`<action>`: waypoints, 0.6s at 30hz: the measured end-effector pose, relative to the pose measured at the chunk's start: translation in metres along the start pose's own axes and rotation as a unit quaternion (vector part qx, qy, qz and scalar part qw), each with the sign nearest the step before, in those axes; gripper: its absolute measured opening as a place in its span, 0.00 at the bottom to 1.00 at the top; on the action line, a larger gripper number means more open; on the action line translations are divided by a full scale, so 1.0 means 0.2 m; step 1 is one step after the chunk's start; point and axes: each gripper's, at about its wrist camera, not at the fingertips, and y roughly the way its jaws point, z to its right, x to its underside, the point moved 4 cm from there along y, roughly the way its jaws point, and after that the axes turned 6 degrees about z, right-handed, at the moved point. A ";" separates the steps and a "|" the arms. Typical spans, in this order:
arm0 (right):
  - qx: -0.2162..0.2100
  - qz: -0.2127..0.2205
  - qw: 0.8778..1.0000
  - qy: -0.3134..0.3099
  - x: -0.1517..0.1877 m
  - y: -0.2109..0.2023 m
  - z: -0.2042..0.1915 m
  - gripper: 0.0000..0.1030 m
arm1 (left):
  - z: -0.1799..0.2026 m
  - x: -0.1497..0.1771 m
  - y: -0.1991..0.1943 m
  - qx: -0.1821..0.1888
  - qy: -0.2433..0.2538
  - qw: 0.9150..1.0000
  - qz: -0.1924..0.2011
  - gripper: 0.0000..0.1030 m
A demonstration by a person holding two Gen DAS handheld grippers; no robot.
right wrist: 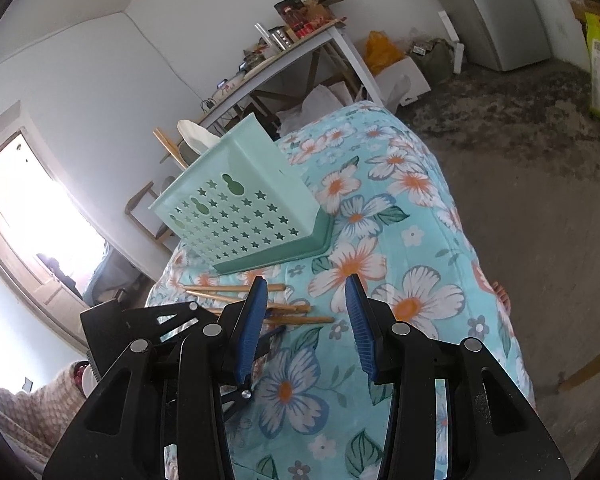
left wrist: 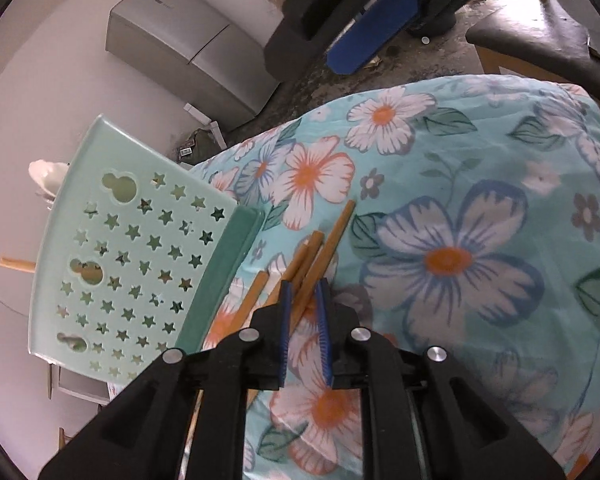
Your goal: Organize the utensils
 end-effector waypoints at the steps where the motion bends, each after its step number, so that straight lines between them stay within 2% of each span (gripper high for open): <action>1: 0.000 0.000 1.000 0.001 0.00 0.00 0.00 0.39 | 0.00 -0.01 0.00 0.000 0.000 1.000 0.002 0.11; 8: 0.008 0.008 1.000 0.002 -0.01 -0.03 0.01 0.39 | 0.01 -0.03 0.00 -0.004 -0.004 1.000 0.011 0.09; 10: 0.010 0.011 1.000 0.002 -0.01 -0.05 0.01 0.39 | 0.02 -0.03 -0.03 -0.001 0.001 1.000 0.011 0.01; 15: 0.012 0.017 1.000 -0.003 -0.02 -0.09 -0.01 0.39 | 0.08 0.02 -0.16 0.027 0.012 1.000 -0.002 0.00; 18: 0.011 0.018 1.000 -0.006 -0.02 -0.09 -0.03 0.39 | 0.08 0.05 -0.22 0.036 -0.007 0.999 -0.003 0.02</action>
